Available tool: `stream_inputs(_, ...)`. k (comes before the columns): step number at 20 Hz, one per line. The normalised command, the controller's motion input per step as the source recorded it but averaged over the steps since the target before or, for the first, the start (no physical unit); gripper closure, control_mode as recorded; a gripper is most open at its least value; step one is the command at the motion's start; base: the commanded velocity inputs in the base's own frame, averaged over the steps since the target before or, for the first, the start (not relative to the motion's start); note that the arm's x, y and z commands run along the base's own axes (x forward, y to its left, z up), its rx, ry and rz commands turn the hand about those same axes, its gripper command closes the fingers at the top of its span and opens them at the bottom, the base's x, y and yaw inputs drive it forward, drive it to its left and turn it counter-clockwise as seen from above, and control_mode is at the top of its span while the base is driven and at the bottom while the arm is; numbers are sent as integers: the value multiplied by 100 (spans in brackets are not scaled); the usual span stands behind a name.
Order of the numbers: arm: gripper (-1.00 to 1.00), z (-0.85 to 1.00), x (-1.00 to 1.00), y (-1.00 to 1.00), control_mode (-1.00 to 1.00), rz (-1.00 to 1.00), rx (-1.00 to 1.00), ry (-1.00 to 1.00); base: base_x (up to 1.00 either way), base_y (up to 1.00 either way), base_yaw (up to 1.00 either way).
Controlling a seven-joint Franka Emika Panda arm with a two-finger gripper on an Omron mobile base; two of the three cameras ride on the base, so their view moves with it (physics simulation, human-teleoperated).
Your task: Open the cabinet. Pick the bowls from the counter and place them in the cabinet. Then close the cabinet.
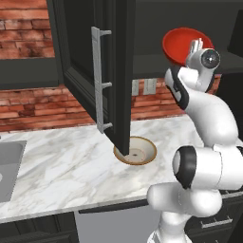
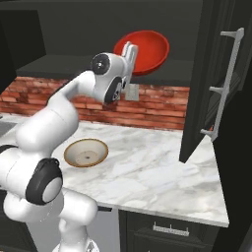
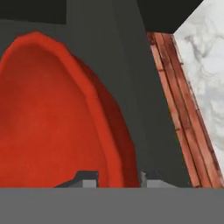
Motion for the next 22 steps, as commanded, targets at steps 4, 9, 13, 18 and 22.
stream_inputs(4, 100, -9, 70, -10, -100, 0, 2, 0, 0, 0, 0)
stream_inputs(9, -100, -12, 65, -10, -100, 0, 2, 1, 0, 0, 0)
stream_inputs(13, -100, -12, 41, -4, -100, 0, 1, 0, 0, 0, 0)
stream_inputs(18, -100, 0, -2, -34, -100, 0, 11, -27, 0, 0, 0)
stream_inputs(22, -100, 7, -12, -32, -100, 0, 14, -20, 0, 0, 0)
